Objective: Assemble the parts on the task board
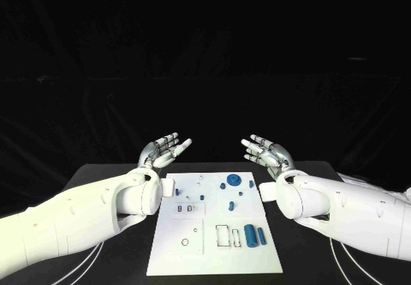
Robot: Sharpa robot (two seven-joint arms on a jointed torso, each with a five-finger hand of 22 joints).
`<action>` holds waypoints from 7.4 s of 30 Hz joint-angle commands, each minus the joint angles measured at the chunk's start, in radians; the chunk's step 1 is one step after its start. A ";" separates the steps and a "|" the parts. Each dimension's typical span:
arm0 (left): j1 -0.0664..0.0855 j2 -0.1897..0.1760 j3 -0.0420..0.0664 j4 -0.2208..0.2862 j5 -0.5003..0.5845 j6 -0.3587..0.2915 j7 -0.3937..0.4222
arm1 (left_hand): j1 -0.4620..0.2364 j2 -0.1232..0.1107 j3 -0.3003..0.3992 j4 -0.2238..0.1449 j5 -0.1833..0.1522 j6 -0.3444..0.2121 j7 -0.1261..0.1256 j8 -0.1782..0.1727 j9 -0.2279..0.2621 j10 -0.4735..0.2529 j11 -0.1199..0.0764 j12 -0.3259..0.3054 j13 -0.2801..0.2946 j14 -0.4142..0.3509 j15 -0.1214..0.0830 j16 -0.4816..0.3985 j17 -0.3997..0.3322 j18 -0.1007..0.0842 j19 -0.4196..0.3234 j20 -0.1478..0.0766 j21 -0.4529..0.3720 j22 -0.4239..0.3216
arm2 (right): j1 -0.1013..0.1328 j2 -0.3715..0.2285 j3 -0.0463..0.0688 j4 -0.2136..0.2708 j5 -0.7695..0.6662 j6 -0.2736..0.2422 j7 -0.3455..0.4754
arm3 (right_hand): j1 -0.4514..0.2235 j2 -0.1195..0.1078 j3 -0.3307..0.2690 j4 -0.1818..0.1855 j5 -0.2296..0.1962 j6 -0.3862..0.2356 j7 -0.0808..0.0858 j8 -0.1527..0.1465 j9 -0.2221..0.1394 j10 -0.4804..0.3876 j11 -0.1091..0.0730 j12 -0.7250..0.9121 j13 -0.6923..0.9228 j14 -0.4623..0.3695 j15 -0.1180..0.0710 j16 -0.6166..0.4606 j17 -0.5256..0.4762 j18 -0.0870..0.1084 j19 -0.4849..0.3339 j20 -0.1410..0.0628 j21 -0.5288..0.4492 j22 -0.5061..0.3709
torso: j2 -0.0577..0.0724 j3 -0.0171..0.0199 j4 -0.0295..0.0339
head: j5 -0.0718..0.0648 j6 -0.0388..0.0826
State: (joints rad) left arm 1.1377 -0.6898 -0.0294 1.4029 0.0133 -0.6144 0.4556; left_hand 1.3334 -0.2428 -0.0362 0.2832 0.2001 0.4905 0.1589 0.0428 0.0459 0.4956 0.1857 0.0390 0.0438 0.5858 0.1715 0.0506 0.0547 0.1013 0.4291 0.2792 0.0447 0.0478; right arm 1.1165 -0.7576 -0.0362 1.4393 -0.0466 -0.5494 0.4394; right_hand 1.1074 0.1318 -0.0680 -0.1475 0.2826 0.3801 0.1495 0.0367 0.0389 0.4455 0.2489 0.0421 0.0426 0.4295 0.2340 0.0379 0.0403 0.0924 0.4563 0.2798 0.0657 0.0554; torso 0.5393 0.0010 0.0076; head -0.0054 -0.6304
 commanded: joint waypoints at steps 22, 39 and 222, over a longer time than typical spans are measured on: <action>0.014 -0.080 0.012 0.093 0.021 0.134 -0.006 | 0.101 0.160 0.083 -0.061 -0.011 0.461 0.056 0.057 0.022 0.533 -0.021 0.067 0.024 0.538 -0.057 0.124 0.081 0.082 0.622 -0.058 0.186 0.072 | 0.093 -0.029 -0.008 -0.078 -0.770 0.158 -0.191 | 0.211 -0.021 0.090 -0.142 -0.060 0.582 0.066 0.028 0.026 0.609 -0.086 0.031 0.021 0.707 -0.120 0.083 0.027 0.093 0.516 -0.060 0.205 0.056 | 0.085 -0.0121 0.0274 | -0.030 0.028; 0.031 -0.159 0.015 0.258 0.053 0.153 -0.038 | 0.089 0.170 0.075 -0.094 -0.011 0.493 0.048 0.050 0.021 0.577 -0.033 0.063 0.026 0.588 -0.074 0.130 0.122 0.081 0.677 -0.076 0.201 0.080 | 0.152 -0.005 0.003 -0.087 -1.301 0.228 -0.446 | 0.215 -0.065 0.129 -0.142 -0.050 0.658 0.021 0.030 0.027 0.740 -0.155 0.021 0.022 1.080 -0.232 0.249 0.151 0.089 0.752 -0.185 0.523 0.221 | 0.164 -0.0262 0.0600 | -0.061 0.052; 0.057 -0.194 0.018 0.328 0.066 0.207 -0.111 | 0.095 0.177 0.081 -0.129 -0.011 0.480 0.059 0.031 0.020 0.561 -0.024 0.041 0.024 0.579 -0.069 0.114 0.147 0.077 0.689 -0.078 0.200 0.081 | 0.163 -0.084 0.037 -0.020 -1.333 0.325 -0.726 | 0.176 -0.212 0.171 0.133 -0.039 0.573 0.000 0.041 0.035 0.888 -0.188 1.154 1.080 1.105 -0.249 1.431 1.326 -0.036 0.957 -0.186 1.402 1.249 | 0.278 -0.0377 0.0735 | -0.094 0.086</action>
State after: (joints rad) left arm 1.1938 -0.8855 -0.0124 1.7291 0.0767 -0.4308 0.3422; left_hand 1.4289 -0.0762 0.0458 0.1611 0.1933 0.9699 0.2142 0.0795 0.0659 1.0597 0.1606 0.0850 0.0682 1.1655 0.0986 0.1700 0.2002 0.1708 1.1113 0.2039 0.2440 0.1277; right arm 1.2799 -0.8455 0.0003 1.4219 -1.3738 -0.2598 -0.2598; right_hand 1.2727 -0.0775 0.1084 -0.0131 0.2382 0.9573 0.1499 0.0733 0.0740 1.3249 0.0644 1.1881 1.1140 1.4651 -0.0227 1.4655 1.3081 0.0761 1.4059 0.0936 1.4626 1.3022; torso 0.8168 -0.0358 0.0814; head -0.0991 -0.5442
